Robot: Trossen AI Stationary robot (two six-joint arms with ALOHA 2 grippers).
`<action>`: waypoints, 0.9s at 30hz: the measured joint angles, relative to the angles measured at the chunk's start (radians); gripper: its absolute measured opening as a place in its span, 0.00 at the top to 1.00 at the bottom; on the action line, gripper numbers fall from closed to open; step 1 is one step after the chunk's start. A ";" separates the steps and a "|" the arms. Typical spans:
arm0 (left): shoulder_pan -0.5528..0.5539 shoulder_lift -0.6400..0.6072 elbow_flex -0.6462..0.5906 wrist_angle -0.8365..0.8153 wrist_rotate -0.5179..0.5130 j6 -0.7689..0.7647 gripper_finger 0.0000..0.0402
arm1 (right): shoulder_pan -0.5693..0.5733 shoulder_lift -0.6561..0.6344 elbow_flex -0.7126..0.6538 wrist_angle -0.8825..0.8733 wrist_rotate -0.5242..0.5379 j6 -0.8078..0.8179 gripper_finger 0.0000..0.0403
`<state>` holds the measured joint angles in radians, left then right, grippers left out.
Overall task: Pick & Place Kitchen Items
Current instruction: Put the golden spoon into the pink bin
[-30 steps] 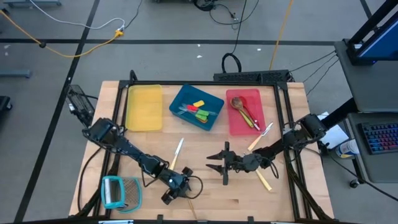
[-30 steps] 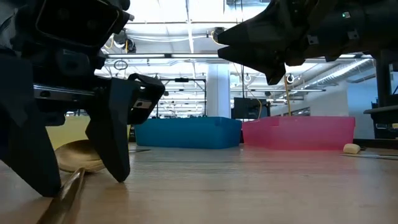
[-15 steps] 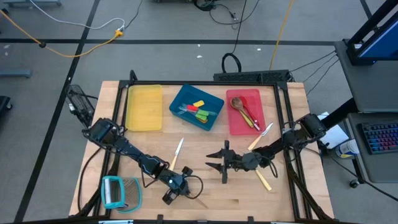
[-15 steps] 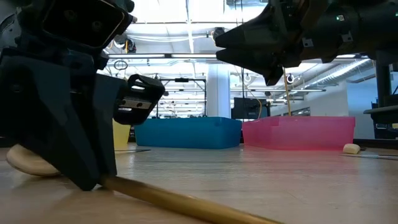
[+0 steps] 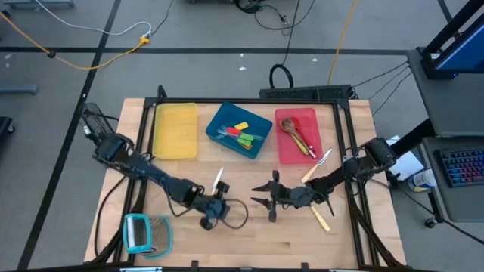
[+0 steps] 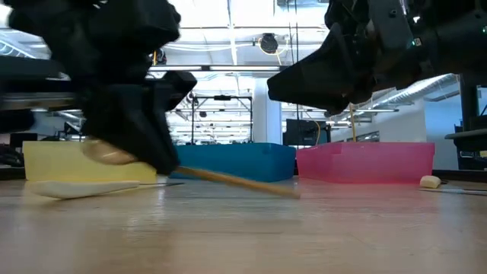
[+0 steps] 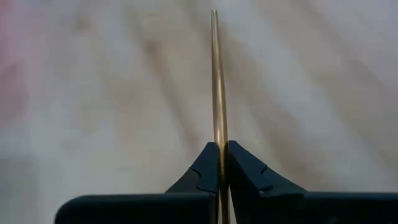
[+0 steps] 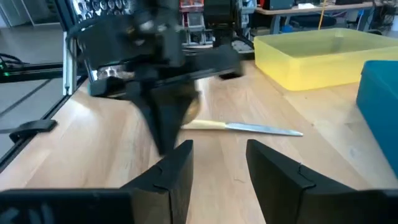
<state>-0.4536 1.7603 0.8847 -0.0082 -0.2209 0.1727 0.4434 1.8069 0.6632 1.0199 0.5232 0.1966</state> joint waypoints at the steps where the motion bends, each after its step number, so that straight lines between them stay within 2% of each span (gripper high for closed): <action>1: 0.015 -0.005 0.000 0.003 -0.008 0.009 0.97 | -0.004 0.000 0.000 -0.003 -0.002 -0.009 0.65; 6: 0.084 -0.005 0.002 0.010 -0.046 0.082 0.97 | -0.009 0.000 0.000 -0.052 -0.050 -0.107 0.65; 10: 0.136 -0.005 0.002 0.027 -0.065 0.155 0.97 | -0.026 0.000 0.000 -0.084 0.018 -0.086 0.65; 19: 0.253 -0.005 0.002 0.165 -0.016 0.295 0.96 | -0.119 0.000 0.000 -0.155 0.021 -0.112 0.65; 23: 0.286 -0.005 0.002 0.221 -0.015 0.358 0.96 | -0.155 0.000 0.001 -0.167 -0.057 -0.112 0.65; 27: 0.301 -0.005 0.002 0.245 0.009 0.369 0.96 | -0.184 0.000 0.001 -0.220 -0.052 -0.110 0.65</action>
<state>-0.1527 1.7557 0.8871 0.2365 -0.2115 0.5421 0.2599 1.8069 0.6646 0.7998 0.4711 0.0871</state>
